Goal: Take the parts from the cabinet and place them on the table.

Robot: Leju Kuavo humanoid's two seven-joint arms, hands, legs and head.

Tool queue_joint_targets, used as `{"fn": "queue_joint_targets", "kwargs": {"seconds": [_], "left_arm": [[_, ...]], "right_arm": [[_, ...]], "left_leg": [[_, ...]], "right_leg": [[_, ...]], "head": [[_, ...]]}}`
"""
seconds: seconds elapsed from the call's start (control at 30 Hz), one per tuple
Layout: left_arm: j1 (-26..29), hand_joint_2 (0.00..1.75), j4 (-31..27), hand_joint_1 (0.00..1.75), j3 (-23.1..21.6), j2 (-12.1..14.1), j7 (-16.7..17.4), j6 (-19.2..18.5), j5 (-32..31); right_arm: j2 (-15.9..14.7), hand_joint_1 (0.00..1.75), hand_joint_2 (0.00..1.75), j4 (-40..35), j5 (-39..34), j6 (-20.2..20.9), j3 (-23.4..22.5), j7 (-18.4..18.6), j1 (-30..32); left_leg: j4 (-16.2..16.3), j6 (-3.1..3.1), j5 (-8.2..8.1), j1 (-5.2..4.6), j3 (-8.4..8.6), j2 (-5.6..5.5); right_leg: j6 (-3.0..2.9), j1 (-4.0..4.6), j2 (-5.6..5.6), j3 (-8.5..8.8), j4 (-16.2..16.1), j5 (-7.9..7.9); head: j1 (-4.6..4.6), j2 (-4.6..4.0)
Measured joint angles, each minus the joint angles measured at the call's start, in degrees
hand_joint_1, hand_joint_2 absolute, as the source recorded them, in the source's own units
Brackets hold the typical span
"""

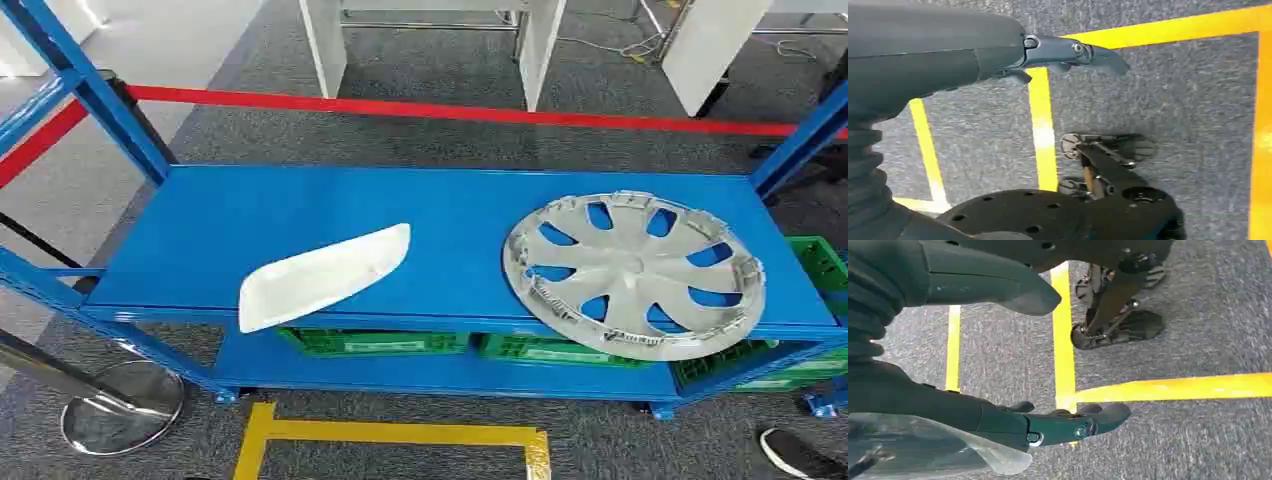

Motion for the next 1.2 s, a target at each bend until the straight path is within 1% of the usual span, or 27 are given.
{"fn": "queue_joint_targets", "kwargs": {"seconds": [0.13,0.27,0.37,0.57,0.63,0.77,1.0,1.2], "left_arm": [[-0.64,1.75,0.02,0.00,4.36,-0.65,-1.99,-0.02,-3.51],[-1.53,1.75,-0.15,0.00,8.65,-1.64,-4.92,-0.48,-5.96],[-2.05,1.75,-2.29,0.00,10.86,-2.91,-7.47,-1.40,-6.38],[-1.83,1.75,-8.95,0.00,10.79,-4.94,-10.40,-2.91,-3.16],[-1.60,1.75,-11.98,0.00,10.44,-5.59,-11.47,-3.24,-1.63],[-0.58,1.75,-18.15,0.00,9.52,-6.95,-13.42,-3.74,1.38],[1.37,1.75,-30.70,0.00,5.79,-9.07,-17.06,-3.91,7.17],[3.35,1.75,-41.67,0.00,2.03,-10.34,-20.13,-2.25,11.63]], "right_arm": [[0.55,0.00,1.75,0.52,4.04,-0.44,-5.33,-0.79,-0.67],[1.22,0.00,1.75,1.09,8.17,-1.01,-11.06,-1.53,-1.43],[1.72,0.00,1.75,1.51,11.07,-1.49,-15.07,-2.01,-1.97],[2.01,0.00,1.75,1.90,15.58,-2.43,-19.56,-2.86,-2.40],[2.27,0.00,1.75,1.99,17.22,-2.62,-21.21,-3.12,-2.64],[2.47,0.00,1.75,2.32,19.98,-3.30,-24.08,-3.67,-3.00],[3.12,0.00,1.75,2.93,24.78,-4.41,-28.73,-4.59,-3.72],[3.58,0.00,1.75,3.34,28.49,-5.31,-31.80,-5.27,-4.11]], "left_leg": [[0.00,0.00,0.00,0.00,0.00,0.00],[0.01,0.00,0.00,0.00,0.00,0.00],[0.01,0.00,0.00,0.00,0.01,0.00],[0.01,0.00,0.00,0.00,0.00,-0.01],[0.01,0.00,0.01,0.00,0.00,-0.01],[0.02,0.00,0.01,0.00,0.01,-0.01],[0.02,0.00,0.01,0.00,0.02,-0.01],[0.02,0.00,0.01,0.00,0.02,-0.01]], "right_leg": [[0.00,0.00,0.01,0.00,0.00,0.00],[0.00,-0.01,0.01,-0.03,0.00,0.00],[0.00,0.00,0.00,-0.01,0.00,0.00],[0.01,0.00,-0.01,0.22,0.00,0.01],[0.01,0.00,0.02,0.62,0.01,0.01],[0.01,0.00,0.00,0.64,0.01,0.01],[0.01,0.00,0.01,0.65,0.01,0.02],[0.01,0.00,0.00,0.67,0.01,0.02]], "head": [[0.02,0.00],[0.02,0.00],[0.02,0.00],[0.02,0.00],[0.00,0.00],[0.02,0.00],[0.00,0.00],[0.00,-0.02]]}}
